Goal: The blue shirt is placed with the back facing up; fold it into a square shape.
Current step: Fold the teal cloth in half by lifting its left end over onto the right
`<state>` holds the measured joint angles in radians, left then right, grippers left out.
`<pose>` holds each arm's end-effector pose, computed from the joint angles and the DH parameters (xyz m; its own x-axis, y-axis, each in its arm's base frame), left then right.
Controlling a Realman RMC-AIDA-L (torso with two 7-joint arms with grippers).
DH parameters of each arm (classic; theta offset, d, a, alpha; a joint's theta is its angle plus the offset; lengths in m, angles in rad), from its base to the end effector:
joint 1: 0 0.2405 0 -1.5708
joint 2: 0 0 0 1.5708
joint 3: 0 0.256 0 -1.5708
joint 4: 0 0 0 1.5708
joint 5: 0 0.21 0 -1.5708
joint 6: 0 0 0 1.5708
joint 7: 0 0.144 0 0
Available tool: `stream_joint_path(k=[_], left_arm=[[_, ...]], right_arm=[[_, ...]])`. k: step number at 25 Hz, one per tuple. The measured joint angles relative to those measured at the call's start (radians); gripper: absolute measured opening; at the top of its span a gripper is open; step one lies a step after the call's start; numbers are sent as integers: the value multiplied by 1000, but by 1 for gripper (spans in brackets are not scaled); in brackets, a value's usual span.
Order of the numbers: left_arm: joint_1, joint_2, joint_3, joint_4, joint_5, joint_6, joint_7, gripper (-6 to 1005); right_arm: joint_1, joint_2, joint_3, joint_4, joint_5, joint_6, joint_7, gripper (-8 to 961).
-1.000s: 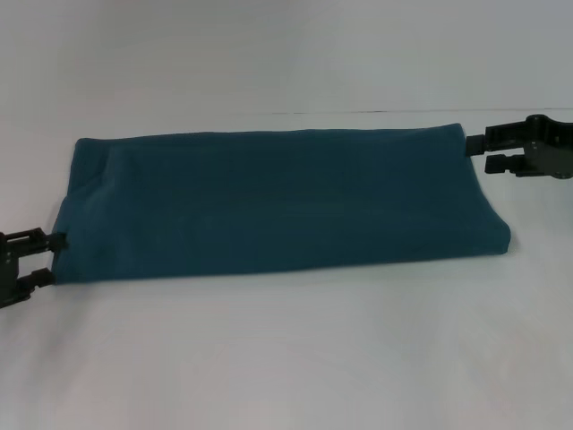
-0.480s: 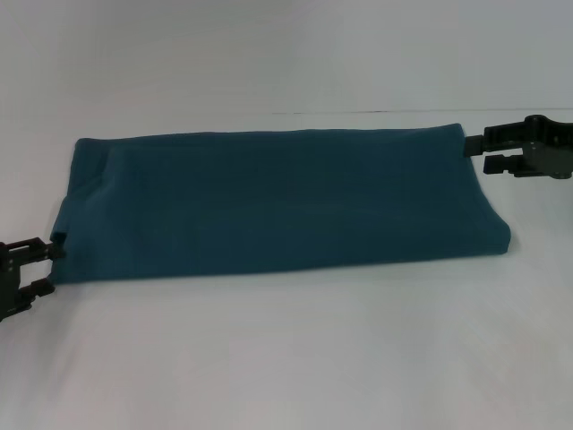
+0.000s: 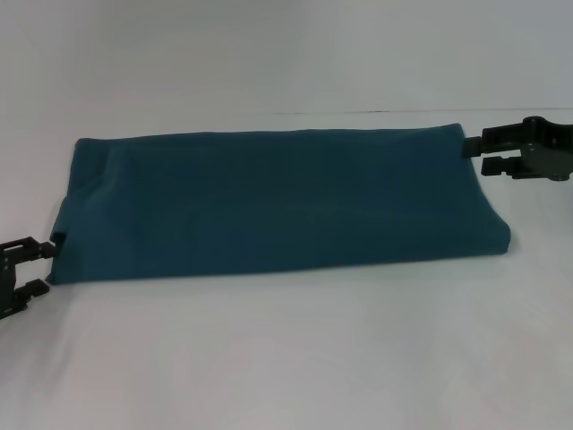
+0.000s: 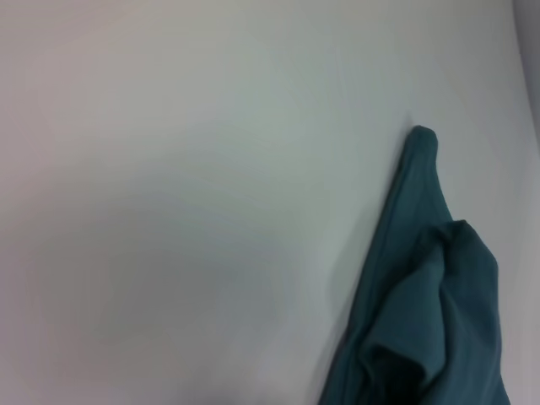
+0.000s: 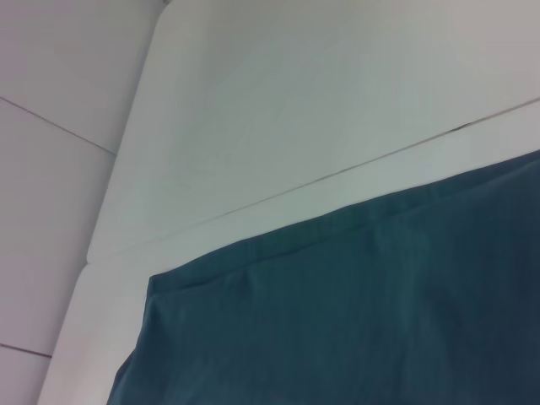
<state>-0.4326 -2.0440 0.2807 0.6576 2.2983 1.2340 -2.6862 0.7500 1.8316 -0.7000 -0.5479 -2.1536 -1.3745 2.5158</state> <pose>-0.3879 0.3128 0.0542 -0.5087 0.5949 0.6223 0.8578 0.4121 0.3072 0.2605 0.4167 0.0809 0.1219 -0.8830 -0.4533 -0.9871 -0.1557 0.0380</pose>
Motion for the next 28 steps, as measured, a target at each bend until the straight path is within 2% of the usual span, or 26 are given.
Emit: stream_joint_path(k=[8,28], left_arm=[[-2,-4,-55,-22,-3,-23,-8,600],[-11,-4,-48,-41,-3,-63,-9,594]], right_arm=[[-2,1,4,1,4,-2,2,600],[0,2,6,2,6,4,15,600]])
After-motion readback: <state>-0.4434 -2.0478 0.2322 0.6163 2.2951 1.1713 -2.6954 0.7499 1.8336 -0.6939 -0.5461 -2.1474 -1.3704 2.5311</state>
